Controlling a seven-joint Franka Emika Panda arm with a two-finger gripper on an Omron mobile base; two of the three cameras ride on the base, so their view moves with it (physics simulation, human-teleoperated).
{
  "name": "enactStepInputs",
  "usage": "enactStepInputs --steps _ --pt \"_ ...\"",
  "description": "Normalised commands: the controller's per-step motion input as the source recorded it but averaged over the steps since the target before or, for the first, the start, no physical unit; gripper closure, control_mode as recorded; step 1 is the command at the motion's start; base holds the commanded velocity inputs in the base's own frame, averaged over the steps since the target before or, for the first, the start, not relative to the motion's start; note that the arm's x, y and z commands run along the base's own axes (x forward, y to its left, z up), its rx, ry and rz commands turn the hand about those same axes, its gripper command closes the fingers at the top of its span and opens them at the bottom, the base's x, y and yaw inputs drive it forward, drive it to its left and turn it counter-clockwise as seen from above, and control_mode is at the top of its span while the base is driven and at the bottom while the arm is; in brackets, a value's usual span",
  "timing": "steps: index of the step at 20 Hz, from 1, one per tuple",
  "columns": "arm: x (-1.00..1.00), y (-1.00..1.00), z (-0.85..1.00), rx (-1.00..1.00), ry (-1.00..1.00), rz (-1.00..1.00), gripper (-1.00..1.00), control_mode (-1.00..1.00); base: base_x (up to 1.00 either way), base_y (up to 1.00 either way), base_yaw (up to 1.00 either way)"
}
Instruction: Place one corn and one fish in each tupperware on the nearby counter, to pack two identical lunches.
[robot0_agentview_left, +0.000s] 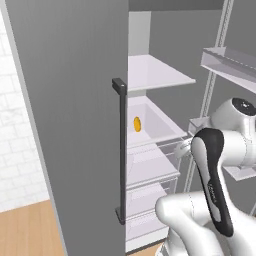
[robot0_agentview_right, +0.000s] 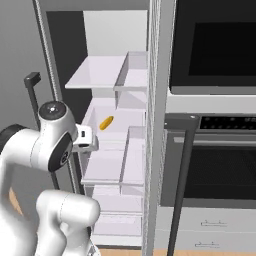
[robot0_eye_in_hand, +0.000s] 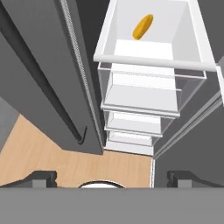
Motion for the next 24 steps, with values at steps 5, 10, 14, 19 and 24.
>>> enactStepInputs --steps 5,10,14,19,24 --pt "0.86 0.00 -0.17 0.00 0.00 0.00 -1.00 -1.00 0.00 0.00 0.00" --pt "1.00 0.06 -0.20 0.00 0.00 0.00 -1.00 -1.00 0.00 0.00 0.00" --pt "1.00 0.09 -0.16 0.00 0.00 0.00 -1.00 -1.00 0.00 0.00 0.00" --pt "1.00 0.01 -0.12 0.02 0.00 0.00 -1.00 -1.00 0.00 0.00 0.00" --pt "0.76 0.05 -0.14 0.05 0.00 -0.01 -1.00 -1.00 0.00 0.00 0.00"
